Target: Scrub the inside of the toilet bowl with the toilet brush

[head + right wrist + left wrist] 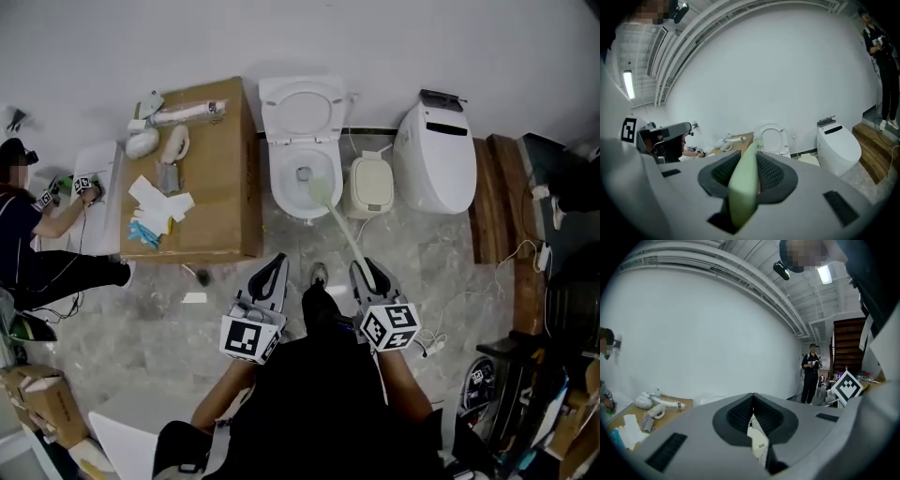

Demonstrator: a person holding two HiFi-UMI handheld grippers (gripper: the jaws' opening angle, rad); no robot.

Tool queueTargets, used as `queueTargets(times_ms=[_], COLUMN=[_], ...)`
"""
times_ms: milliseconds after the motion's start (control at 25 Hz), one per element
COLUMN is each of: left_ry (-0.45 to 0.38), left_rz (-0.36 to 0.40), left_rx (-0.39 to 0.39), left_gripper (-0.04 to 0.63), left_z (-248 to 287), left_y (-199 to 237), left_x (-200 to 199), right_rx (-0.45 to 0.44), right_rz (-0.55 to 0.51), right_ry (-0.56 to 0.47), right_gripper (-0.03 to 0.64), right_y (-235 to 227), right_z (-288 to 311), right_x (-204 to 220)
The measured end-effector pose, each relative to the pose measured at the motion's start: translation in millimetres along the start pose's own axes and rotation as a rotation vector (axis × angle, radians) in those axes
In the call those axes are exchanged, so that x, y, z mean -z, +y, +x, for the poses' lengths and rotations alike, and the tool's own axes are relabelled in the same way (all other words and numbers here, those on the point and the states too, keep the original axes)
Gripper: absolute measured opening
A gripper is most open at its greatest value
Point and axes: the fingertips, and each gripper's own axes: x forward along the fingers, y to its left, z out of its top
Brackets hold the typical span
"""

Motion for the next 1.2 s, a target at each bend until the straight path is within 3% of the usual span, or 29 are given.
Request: queueTargets(times_ms=[200, 440, 920, 1200], left_ry=[0.000, 0.013, 0.089, 0.153], left_rz=[-0.004, 0.020, -0.023, -0.038], left_rx=[-0.038, -0.072, -0.063, -0.039], left_gripper=[0.008, 0.009, 0.008, 0.008], left_z=[70.4, 131.0, 243.8, 303.5], left_y=[25.1, 52.3, 154.7, 210.7], left_x=[-15.8, -22.1, 6.2, 33.6], right_rx=[-0.022, -0.022, 0.044, 0.106], right_rz=[-0.026, -0.033, 0.123, 0.206], right_ry=[0.041, 0.117, 0.356, 0.513], right_gripper=[0.114, 0.114, 0.114, 0.114], right_y=[-47.1, -96.3, -149.4, -177.3], right_z=[62.3, 134.4, 295.5, 379.8], right_x=[-37.7, -48.7, 14.5, 81.5])
